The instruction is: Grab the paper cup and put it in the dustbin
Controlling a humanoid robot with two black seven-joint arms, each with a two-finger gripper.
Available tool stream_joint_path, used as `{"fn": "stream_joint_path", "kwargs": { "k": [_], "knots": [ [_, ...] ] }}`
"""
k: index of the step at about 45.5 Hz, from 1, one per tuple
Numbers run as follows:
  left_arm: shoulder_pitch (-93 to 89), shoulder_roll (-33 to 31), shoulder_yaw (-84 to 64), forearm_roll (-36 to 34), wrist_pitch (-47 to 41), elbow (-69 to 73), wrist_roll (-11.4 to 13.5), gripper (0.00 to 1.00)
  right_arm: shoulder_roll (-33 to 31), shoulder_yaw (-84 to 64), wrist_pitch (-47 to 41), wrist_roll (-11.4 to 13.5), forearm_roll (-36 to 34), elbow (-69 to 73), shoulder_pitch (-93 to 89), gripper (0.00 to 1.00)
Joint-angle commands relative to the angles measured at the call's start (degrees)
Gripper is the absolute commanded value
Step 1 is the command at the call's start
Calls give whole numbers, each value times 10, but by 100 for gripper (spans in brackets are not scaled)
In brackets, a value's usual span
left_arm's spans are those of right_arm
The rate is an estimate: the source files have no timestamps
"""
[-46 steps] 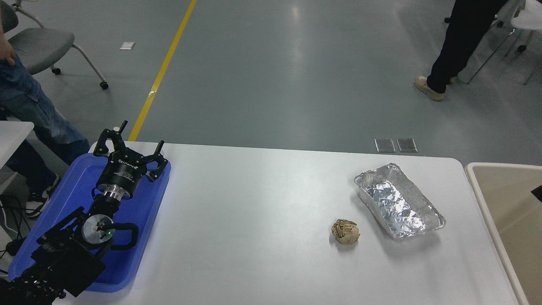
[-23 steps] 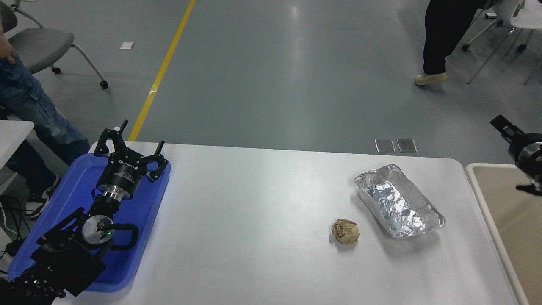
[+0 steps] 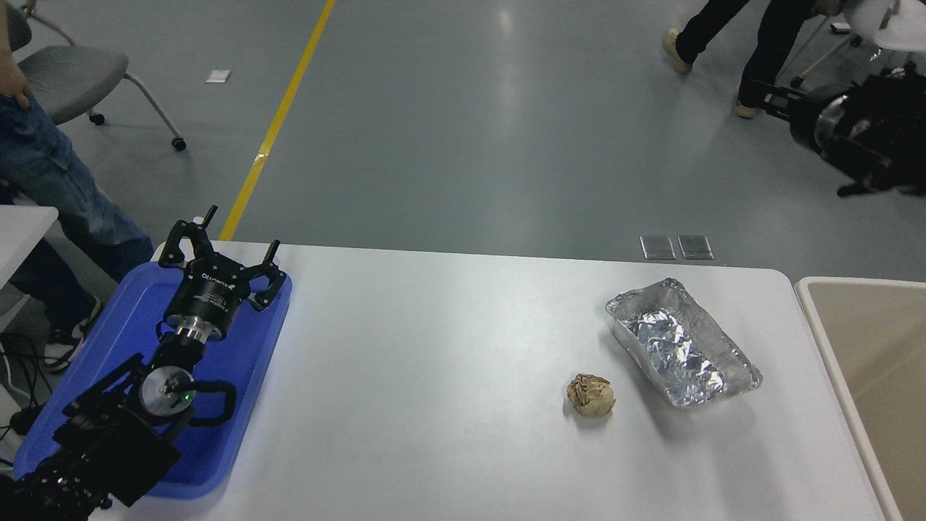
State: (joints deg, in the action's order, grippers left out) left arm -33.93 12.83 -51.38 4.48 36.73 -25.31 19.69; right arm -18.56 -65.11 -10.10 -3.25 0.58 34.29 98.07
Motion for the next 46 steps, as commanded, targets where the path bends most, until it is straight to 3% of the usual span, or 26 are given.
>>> {"fn": "stream_joint_path", "kwargs": {
  "k": [1, 8, 18, 35, 46],
  "knots": [
    [0, 0, 0, 0, 0, 0, 0, 100, 22, -24, -203, 1, 34, 87, 133, 100],
    [0, 0, 1, 0, 0, 0, 0, 100, 31, -24, -273, 1, 81, 107, 160, 100],
    [0, 0, 1, 0, 0, 0, 0, 100, 31, -24, -349, 1, 90, 196, 207, 100],
    [0, 0, 1, 0, -1, 0, 0, 100, 26, -20, -349, 1, 113, 358, 251, 100],
    [0, 0, 1, 0, -1, 0, 0, 100, 27, -17, -349, 1, 115, 390, 255, 100]
  ]
}}
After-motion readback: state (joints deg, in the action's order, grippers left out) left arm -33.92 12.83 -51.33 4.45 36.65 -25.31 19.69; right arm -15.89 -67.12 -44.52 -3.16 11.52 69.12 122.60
